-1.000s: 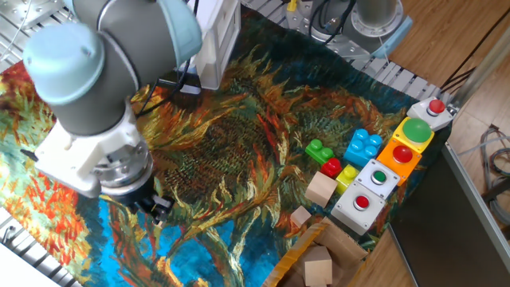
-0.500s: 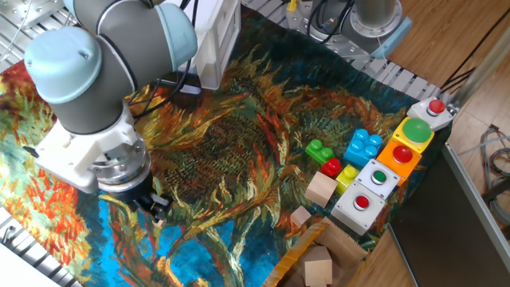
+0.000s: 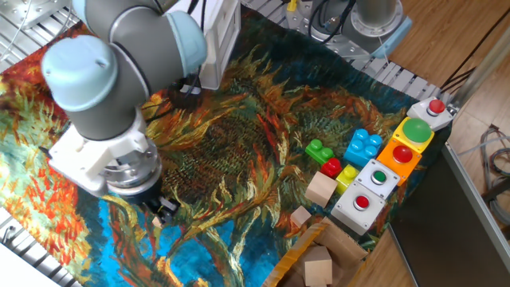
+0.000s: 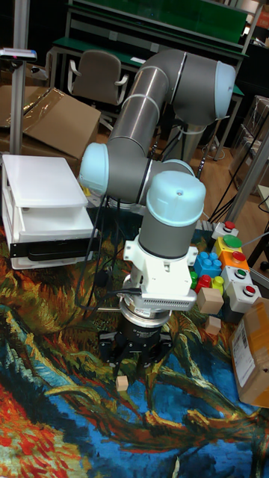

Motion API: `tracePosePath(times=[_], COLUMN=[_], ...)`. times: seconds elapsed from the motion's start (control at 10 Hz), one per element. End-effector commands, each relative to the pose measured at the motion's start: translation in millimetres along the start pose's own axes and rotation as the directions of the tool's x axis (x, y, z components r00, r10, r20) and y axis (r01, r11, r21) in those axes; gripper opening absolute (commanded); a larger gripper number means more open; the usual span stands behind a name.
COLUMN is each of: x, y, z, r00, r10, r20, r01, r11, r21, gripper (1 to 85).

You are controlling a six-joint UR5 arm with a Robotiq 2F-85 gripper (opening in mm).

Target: Put things in the drawer

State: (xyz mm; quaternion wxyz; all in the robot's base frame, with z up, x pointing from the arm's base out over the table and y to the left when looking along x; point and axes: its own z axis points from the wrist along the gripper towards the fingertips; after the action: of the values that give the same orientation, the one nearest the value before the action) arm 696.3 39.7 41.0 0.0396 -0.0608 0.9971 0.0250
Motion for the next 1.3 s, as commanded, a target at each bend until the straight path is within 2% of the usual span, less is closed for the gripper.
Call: tracePosePath(times=[0.0, 0.1, 0.4, 0.7, 0.9, 1.0, 1.2], x=[-10.4, -12.6, -9.8, -3.2, 0.7, 2.6, 6.7], y=[-3.8, -1.9, 0.8, -0.6, 10.7, 11.4, 1.9], z=[1.1, 0.6, 0.6, 12.5, 11.0, 11.0, 11.6], r00=[0.999, 0.999, 0.999, 0.998, 0.999, 0.999, 0.999], r10=[-0.011, -0.018, -0.018, -0.027, -0.020, -0.025, -0.040], r20=[0.046, 0.047, 0.036, 0.048, 0.034, 0.027, 0.011], r01=[0.011, 0.019, 0.019, 0.029, 0.023, 0.027, 0.040], r11=[1.000, 1.000, 0.999, 0.999, 0.997, 0.997, 0.999], r21=[-0.001, -0.018, -0.028, -0.026, -0.070, -0.073, -0.036], gripper=[44.7, 45.7, 45.3, 45.3, 45.3, 45.0, 44.0])
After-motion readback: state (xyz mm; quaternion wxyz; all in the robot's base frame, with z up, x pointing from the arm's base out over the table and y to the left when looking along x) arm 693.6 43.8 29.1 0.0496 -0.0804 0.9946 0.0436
